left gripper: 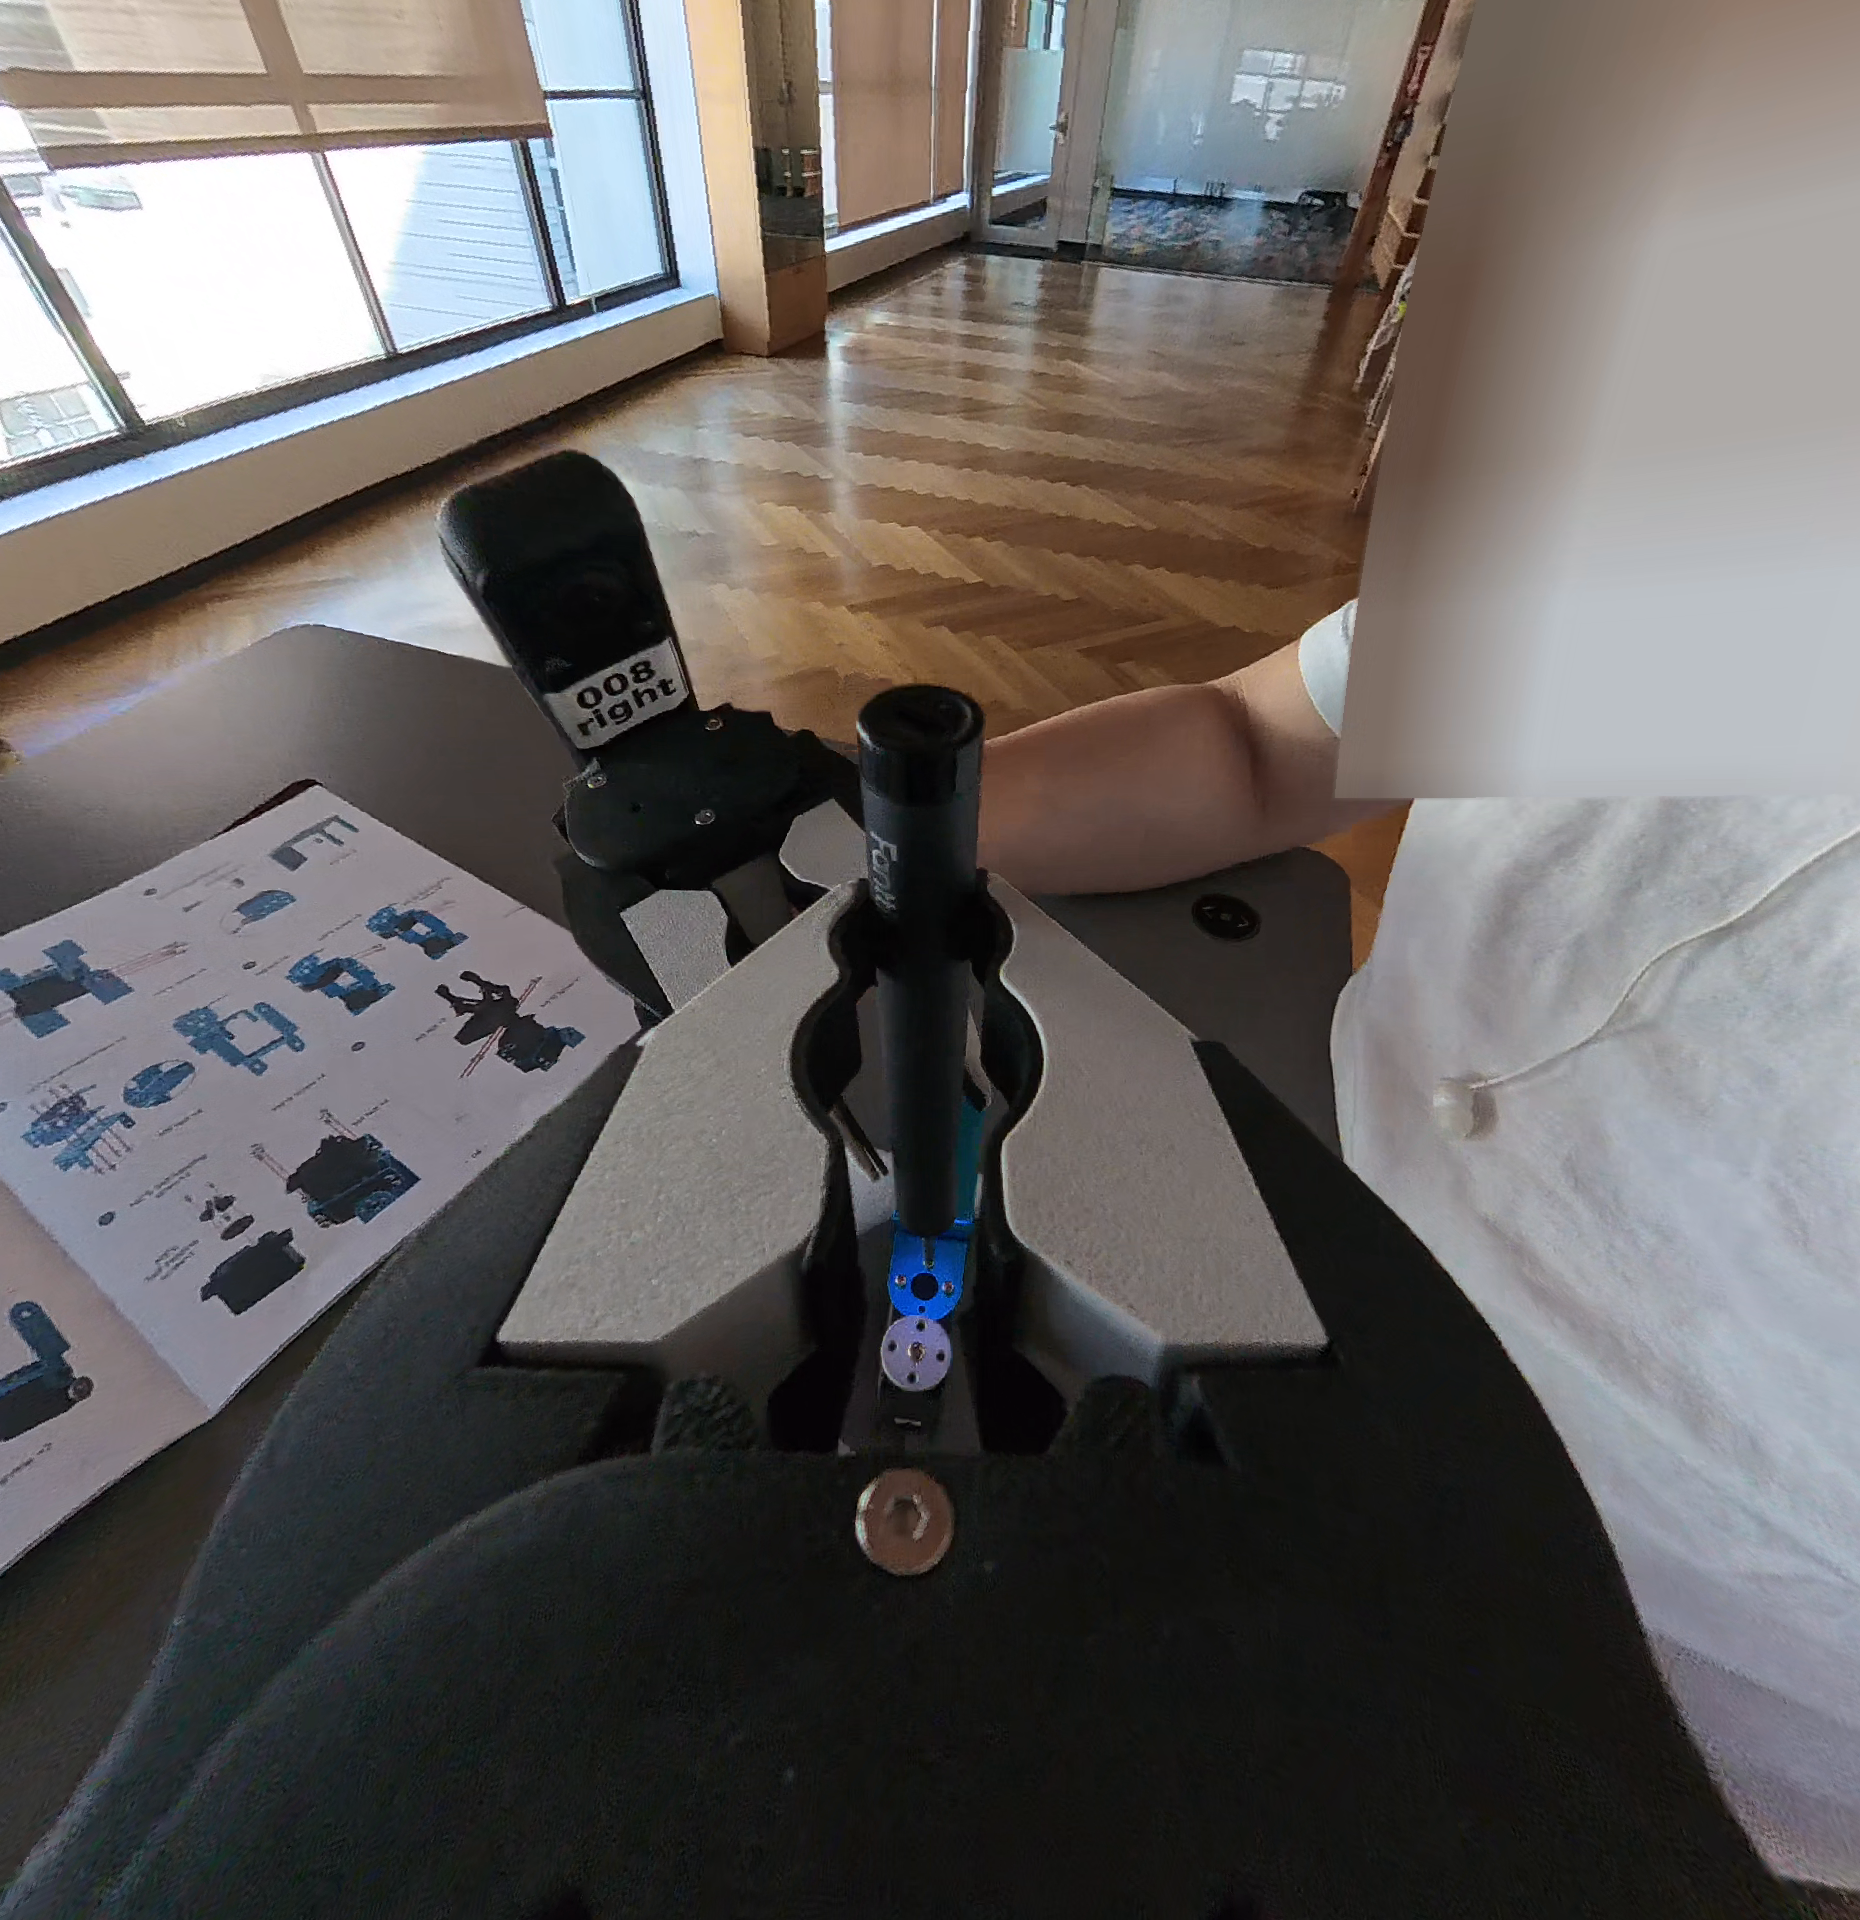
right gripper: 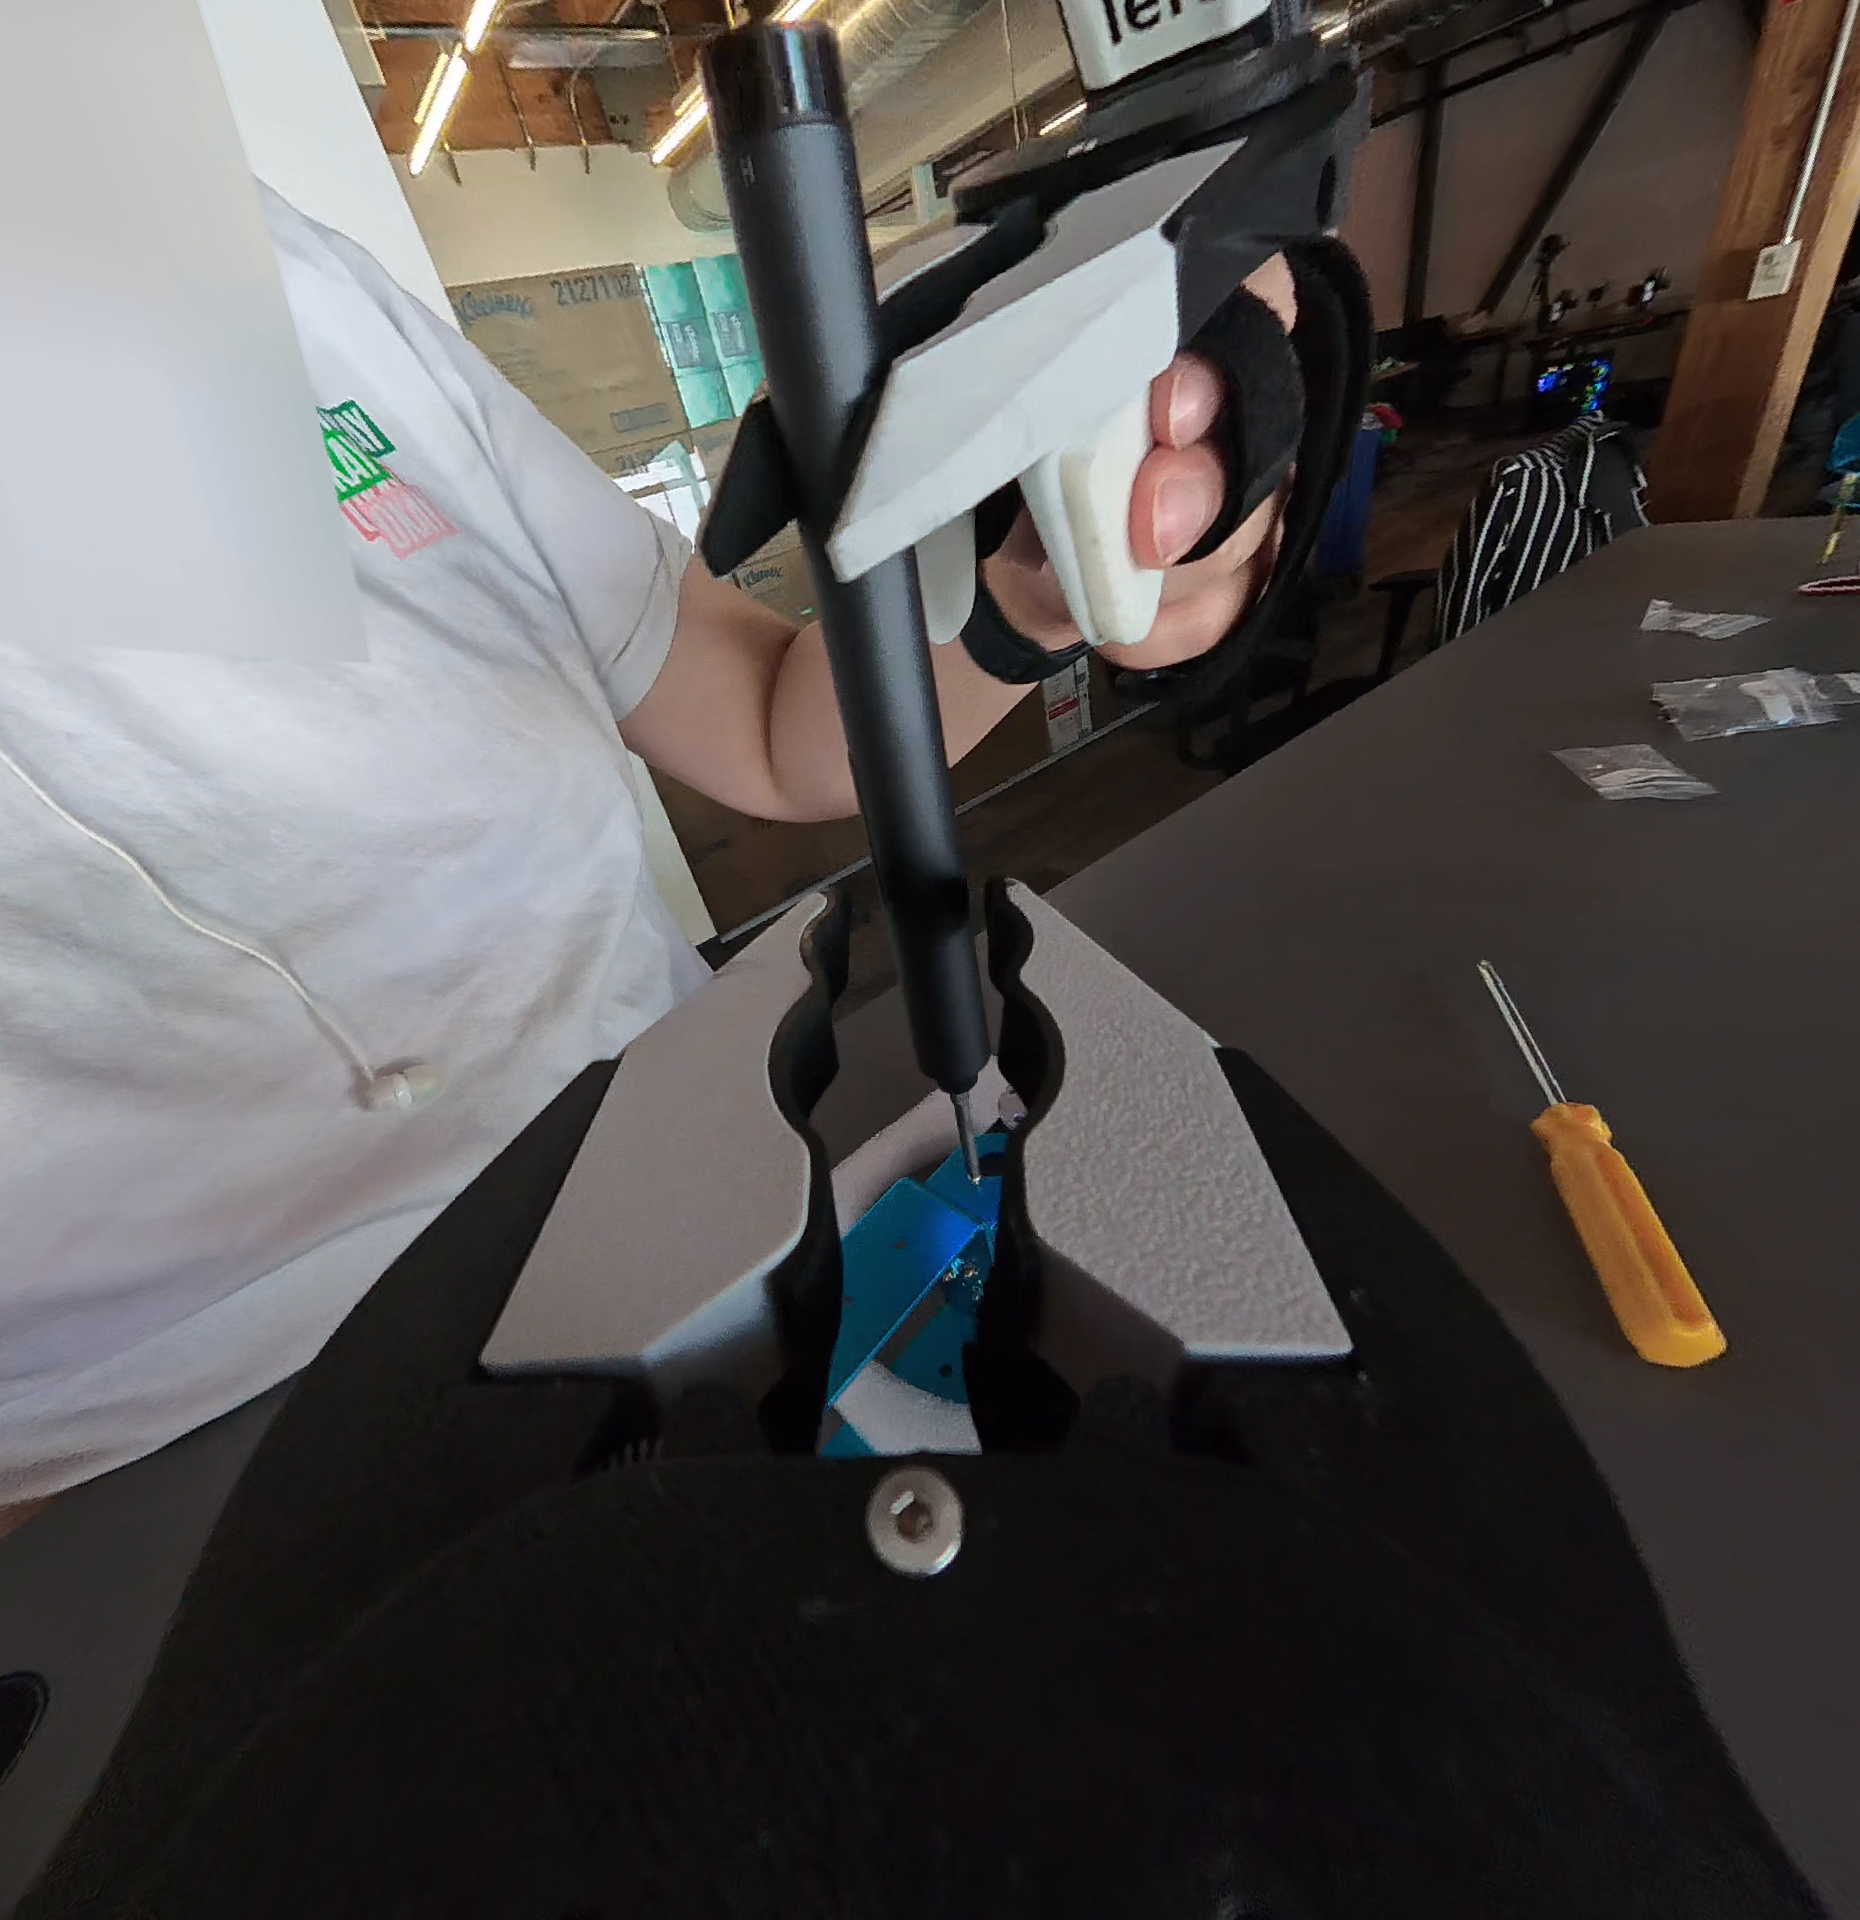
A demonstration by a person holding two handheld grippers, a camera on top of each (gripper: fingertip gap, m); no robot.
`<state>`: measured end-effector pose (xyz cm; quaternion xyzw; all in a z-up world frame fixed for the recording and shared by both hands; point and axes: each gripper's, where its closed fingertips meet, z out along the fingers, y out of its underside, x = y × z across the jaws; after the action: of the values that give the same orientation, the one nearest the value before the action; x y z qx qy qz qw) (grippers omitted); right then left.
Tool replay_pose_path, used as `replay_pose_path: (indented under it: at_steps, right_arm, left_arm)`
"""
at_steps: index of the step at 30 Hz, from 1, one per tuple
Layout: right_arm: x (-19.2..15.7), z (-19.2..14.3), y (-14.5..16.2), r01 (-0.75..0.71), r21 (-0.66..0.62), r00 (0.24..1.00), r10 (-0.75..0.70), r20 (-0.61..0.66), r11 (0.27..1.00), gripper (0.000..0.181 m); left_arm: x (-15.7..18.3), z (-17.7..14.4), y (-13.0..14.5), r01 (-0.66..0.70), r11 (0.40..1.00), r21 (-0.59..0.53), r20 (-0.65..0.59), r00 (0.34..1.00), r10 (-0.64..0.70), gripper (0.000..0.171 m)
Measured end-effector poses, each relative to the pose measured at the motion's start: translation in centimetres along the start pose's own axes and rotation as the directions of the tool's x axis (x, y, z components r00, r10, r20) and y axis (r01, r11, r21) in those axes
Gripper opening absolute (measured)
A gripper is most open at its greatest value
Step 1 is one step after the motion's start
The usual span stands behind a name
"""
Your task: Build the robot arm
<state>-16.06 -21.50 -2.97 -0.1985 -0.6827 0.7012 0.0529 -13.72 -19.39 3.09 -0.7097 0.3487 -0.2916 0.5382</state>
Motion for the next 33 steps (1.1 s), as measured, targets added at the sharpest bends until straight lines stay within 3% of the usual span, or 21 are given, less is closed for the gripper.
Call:
replay_pose_path:
  at_steps: [13, 14, 15, 17, 19, 23, 27, 33]
  right_arm:
    - [-0.3, 0.6, -0.2, 0.005, -0.009, 0.997, -0.004, 0.073, 1.0, 0.016]
    - [-0.4, 0.6, -0.2, 0.005, -0.008, 0.997, -0.004, 0.075, 1.0, 0.016]
    - [-0.5, 0.6, -0.2, 0.005, -0.008, 0.997, -0.004, 0.08, 1.0, 0.016]
    - [-0.6, 0.7, -0.2, 0.005, -0.007, 0.997, -0.005, 0.08, 1.0, 0.017]
    - [-0.7, 0.6, -0.2, 0.011, -0.01, 0.997, -0.011, 0.074, 1.0, 0.017]
    - [-0.5, 0.4, -0.2, 0.014, -0.009, 0.998, -0.014, 0.062, 1.0, 0.016]
    - [-0.4, 0.3, -0.2, 0.01, 0.001, 0.998, -0.01, 0.056, 1.0, 0.016]
    - [-0.5, 0.4, -0.2, 0.026, -0.005, 0.998, -0.026, 0.055, 1.0, 0.016]
  left_arm:
    - [0.4, 0.2, 0.0, -0.037, 0.999, -0.021, -0.102, 0.994, 0.034, 0.016]
    - [0.3, 0.1, 0.1, -0.043, 0.999, -0.02, -0.088, 0.995, 0.041, 0.021]
    - [0.1, -0.1, 0.4, -0.045, 0.999, -0.027, -0.063, 0.997, 0.043, 0.043]
    - [-0.3, -0.8, 2.4, -0.049, 0.996, -0.077, -0.024, 0.999, 0.048, 0.055]
    - [-1.4, -1.3, 7.1, -0.025, 0.977, -0.211, 0.035, 0.999, 0.033, 0.055]
    - [-0.2, 0.5, 14.0, 0.076, 0.928, -0.364, -0.015, 0.996, -0.088, 0.054]
    - [0.3, 2.1, 15.5, 0.009, 0.917, -0.399, -0.018, 1.0, -0.017, 0.029]
    - [0.3, 2.2, 15.6, 0.001, 0.917, -0.399, -0.023, 1.0, -0.011, 0.026]
